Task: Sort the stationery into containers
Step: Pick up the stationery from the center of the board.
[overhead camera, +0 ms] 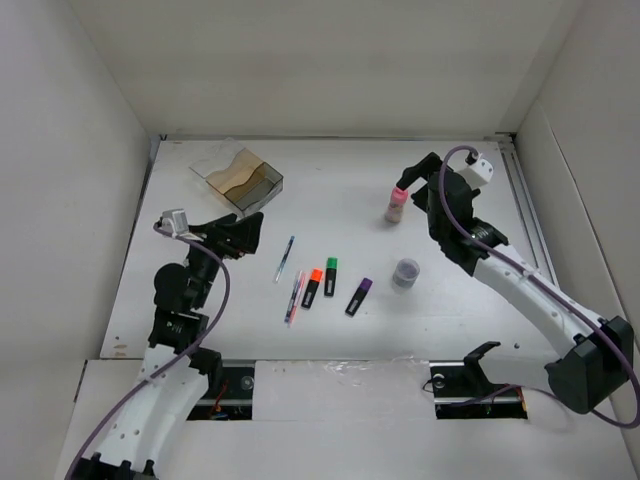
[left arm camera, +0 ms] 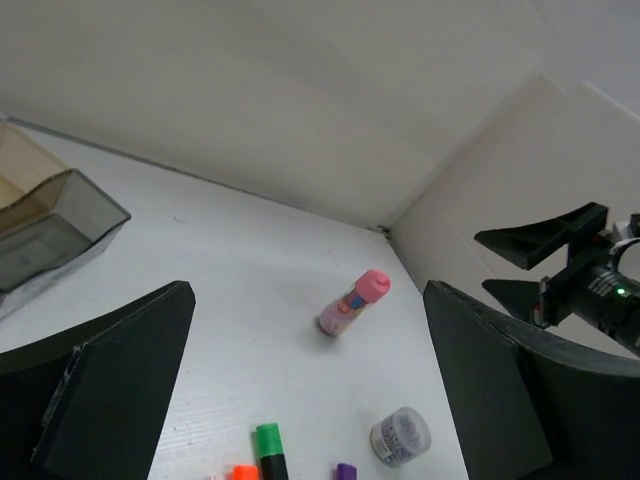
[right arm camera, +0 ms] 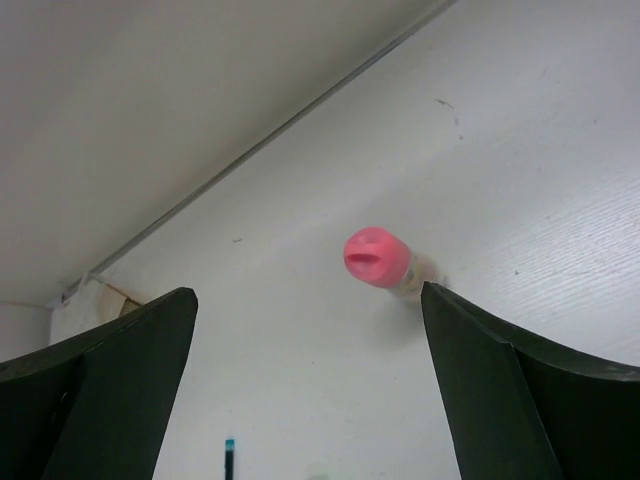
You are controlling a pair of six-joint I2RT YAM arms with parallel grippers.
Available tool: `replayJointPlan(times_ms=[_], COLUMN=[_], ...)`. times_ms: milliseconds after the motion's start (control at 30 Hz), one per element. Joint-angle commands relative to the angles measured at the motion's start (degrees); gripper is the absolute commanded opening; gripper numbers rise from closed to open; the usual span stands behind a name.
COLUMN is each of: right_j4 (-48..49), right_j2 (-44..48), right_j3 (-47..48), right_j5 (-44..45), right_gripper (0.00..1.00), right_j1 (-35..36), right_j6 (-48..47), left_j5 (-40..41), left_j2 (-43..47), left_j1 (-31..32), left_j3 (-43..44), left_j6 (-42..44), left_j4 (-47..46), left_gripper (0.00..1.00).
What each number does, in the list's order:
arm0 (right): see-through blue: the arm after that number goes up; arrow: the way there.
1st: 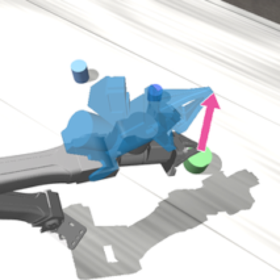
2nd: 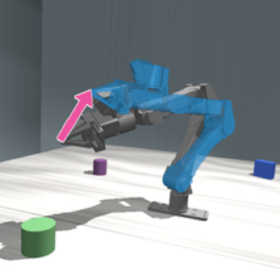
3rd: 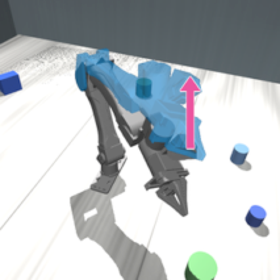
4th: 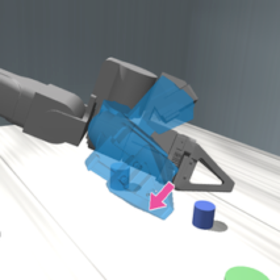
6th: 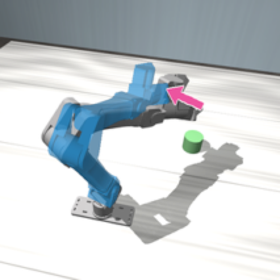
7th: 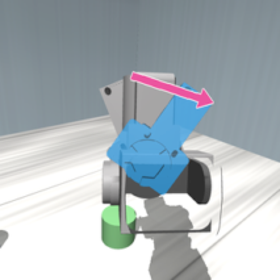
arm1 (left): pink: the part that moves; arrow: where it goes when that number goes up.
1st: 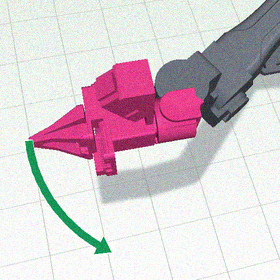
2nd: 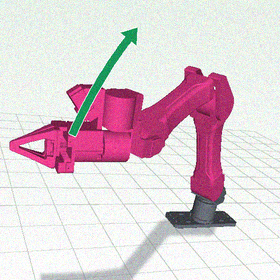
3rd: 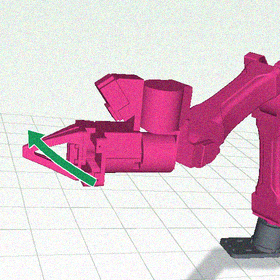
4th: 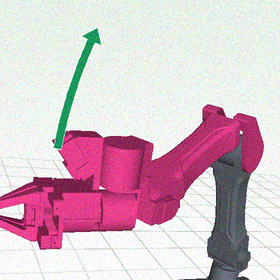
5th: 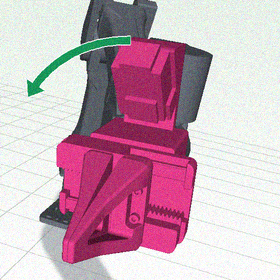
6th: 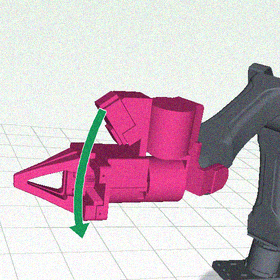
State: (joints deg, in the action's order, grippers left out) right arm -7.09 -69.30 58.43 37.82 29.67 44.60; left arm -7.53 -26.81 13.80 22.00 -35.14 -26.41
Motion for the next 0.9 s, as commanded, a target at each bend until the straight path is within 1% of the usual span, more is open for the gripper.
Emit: replayJointPlan(times_ms=[0,67,100,133,167,200,233,267,300,333,400,433,500,533,567,600,633,667,700,733,767,867], right_j4=[0.76,0.76,0.76,0.76,0.07,-0.90,-1.51,-2.13,-2.66,-2.66,-2.66,-2.66,-3.53,-4.06,-4.07,-4.85,-6.17,-6.70,-6.71,-7.40,-7.41,-6.63], right_j2=[3.29,4.78,4.79,5.39,5.40,5.40,5.40,5.40,5.40,5.40,5.40,4.79,4.26,3.74,3.73,3.73,3.73,3.73,3.73,3.73,4.95,7.93], right_j3=[0.10,0.10,0.10,0.10,0.88,1.76,1.77,2.55,2.56,2.56,1.51,1.51,1.51,1.51,1.51,1.51,2.20,2.21,2.21,2.21,2.21,-0.24], right_j5=[-2.58,-2.58,-2.58,-2.58,-3.10,-3.11,-3.11,-3.11,-2.50,-1.97,-0.73,-0.73,0.40,0.93,0.94,0.94,0.94,0.41,-0.11,-1.60,-2.57,-6.35], right_gripper=[1.00,1.00,1.00,0.98,0.85,0.64,0.18,0.07,0.00,0.00,0.00,0.01,0.14,0.23,0.50,0.63,0.72,0.79,0.86,0.87,0.87,0.87], right_j1=[0.39,0.92,0.92,0.92,0.31,0.30,-0.40,-0.40,-0.93,-0.93,-0.93,-0.93,-1.45,-1.46,-2.24,-2.77,-4.08,-4.70,-5.41,-6.89,-7.69,-10.67], right_j6=[-0.13,-0.65,-0.65,-0.65,-0.65,0.56,1.36,2.06,2.68,3.82,4.97,5.67,6.81,7.43,7.43,7.43,8.22,8.75,8.75,8.75,8.75,10.06], left_j5=[-2.13,-4.93,-7.91,-8.63,-9.16,-10.13,-11.70,-11.72,-12.59,-13.99,-15.67,-15.67,-11.65,-9.19,-3.43,-0.76,0.49,1.46,2.51,2.52,2.52,2.52], left_j2=[-3.85,-7.62,-8.86,-10.09,-11.41,-14.64,-16.33,-17.83,-19.32,-22.38,-25.91,-29.32,-32.33,-35.56,-37.42,-39.44,-41.72,-46.27,-48.06,-49.55,-52.44,-56.76], left_j1=[0.17,0.17,0.17,0.17,0.17,0.17,0.17,0.17,0.17,0.17,0.69,1.40,7.35,10.16,15.93,18.60,20.54,22.04,23.62,23.64,23.64,24.16], left_j3=[3.04,3.66,3.67,3.67,4.54,6.55,7.44,7.97,7.97,7.97,9.54,11.73,14.29,17.26,19.12,21.22,23.59,28.40,29.84,30.73,32.04,35.21], left_j6=[-1.95,0.15,0.15,0.68,0.68,1.38,1.38,1.39,1.39,0.69,0.68,0.68,3.92,5.15,6.38,9.01,10.34,11.05,11.05,11.05,11.05,12.63], left_j4=[0.48,-0.47,-3.26,-3.90,-3.91,-3.91,-3.91,-3.91,-3.91,-7.21,-9.26,-10.05,-10.06,-10.06,-9.10,-8.14,-6.91,-3.76,-3.12,-3.12,-4.42,-4.44], left_gripper=[1.00,1.00,1.00,1.00,1.00,1.00,1.00,1.00,1.00,1.00,1.00,1.00,1.00,1.00,1.00,1.00,1.00,1.00,1.00,1.00,1.00,1.00])
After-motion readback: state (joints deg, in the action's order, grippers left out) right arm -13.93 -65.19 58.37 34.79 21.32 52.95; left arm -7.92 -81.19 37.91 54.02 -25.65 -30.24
